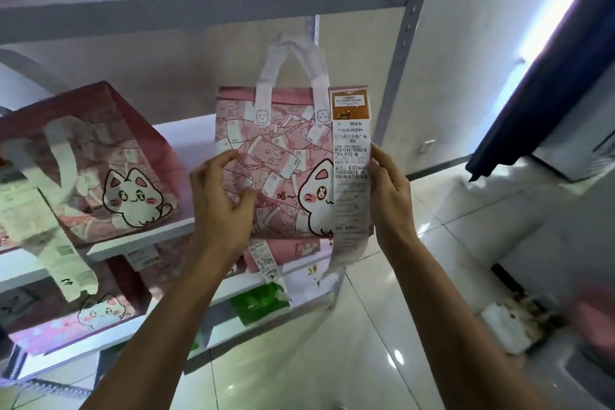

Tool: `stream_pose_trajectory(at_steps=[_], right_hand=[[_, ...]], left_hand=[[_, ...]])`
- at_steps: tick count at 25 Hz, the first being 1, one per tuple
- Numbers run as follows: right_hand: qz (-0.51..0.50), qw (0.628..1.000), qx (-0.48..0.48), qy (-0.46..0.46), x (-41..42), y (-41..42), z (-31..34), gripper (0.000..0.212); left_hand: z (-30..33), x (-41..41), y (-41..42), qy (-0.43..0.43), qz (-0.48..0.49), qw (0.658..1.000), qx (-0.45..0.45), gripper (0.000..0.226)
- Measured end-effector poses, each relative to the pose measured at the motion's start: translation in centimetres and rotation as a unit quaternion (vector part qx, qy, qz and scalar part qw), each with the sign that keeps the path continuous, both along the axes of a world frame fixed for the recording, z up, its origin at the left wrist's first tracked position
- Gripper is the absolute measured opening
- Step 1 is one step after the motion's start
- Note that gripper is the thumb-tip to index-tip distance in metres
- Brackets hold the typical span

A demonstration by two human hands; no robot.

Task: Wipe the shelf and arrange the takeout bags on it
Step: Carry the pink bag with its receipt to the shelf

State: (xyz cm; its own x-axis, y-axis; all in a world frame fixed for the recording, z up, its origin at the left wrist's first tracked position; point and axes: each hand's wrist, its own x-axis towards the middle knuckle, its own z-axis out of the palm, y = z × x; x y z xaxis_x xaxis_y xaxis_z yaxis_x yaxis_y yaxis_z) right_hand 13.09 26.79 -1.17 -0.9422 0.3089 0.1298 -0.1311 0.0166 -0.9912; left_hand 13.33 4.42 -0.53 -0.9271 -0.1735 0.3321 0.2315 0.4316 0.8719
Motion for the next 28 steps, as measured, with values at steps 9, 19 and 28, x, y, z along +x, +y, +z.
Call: stream_pose_trajectory(at_steps=[9,19,28], right_hand=[[-0.153,0.985,-0.080,-0.026,8.8,5.8,0.4,0.039],[-0.337,0.941,-0.031,0.011,18.9,17.8,0.5,0.034],[-0.440,0.896,0.014,0.061,26.9,31.4,0.7,0.038]], left_hand=[[-0.1,3.1,6.6,-0.024,-0.138,0.990,0.020,0.039],[0.5,7.3,22.0,-0.004,-0.296,0.955,-0.003,0.036],[1.6,13.4,38.6,-0.032,-0.388,0.921,0.002,0.037]])
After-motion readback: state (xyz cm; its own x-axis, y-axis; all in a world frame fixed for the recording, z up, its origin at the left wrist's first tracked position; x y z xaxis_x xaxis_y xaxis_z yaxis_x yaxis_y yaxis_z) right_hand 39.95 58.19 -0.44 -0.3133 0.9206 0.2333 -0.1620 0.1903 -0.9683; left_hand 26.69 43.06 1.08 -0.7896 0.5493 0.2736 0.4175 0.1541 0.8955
